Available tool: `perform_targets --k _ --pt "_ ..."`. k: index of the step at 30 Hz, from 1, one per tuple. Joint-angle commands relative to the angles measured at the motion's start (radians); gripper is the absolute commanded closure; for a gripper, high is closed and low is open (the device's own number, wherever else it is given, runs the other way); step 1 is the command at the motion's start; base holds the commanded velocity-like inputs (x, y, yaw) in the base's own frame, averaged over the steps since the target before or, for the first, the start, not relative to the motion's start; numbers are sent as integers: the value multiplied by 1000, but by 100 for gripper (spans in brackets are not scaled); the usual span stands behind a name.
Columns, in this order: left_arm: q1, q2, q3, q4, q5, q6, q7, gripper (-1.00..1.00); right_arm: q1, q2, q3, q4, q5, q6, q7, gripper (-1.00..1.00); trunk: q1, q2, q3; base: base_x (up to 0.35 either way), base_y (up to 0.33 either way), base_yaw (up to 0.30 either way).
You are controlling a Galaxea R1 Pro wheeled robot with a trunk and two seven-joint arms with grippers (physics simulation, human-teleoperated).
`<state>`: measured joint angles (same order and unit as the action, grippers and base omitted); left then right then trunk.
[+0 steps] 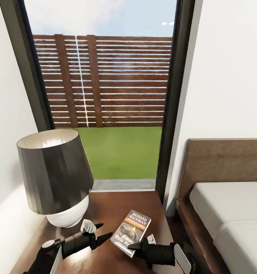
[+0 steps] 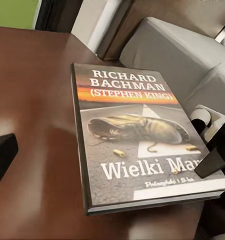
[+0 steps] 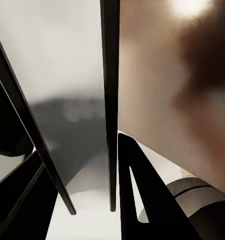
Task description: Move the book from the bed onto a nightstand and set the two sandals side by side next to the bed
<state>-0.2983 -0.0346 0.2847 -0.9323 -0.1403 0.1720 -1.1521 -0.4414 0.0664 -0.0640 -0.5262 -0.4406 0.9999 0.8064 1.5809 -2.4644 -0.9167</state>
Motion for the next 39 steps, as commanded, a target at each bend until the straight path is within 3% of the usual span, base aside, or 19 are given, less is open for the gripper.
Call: perform_targets --k 1,19,20,39 --pt "-1 -2 5 -2 -7 11 -8 -100 0 1 -7 0 8 3 7 100 0 0 -1 20 0 0" --pt "-1 -2 5 -2 -7 11 -8 -100 0 1 -7 0 8 3 7 100 0 0 -1 2 0 0" --pt "-1 -2 5 -2 -7 11 -8 -100 0 1 -7 0 8 3 7 -100 0 0 -1 0 0 0" --pt "-1 -2 5 -2 -7 11 -8 -100 0 1 -7 0 8 3 7 -100 0 0 -1 0 0 0"
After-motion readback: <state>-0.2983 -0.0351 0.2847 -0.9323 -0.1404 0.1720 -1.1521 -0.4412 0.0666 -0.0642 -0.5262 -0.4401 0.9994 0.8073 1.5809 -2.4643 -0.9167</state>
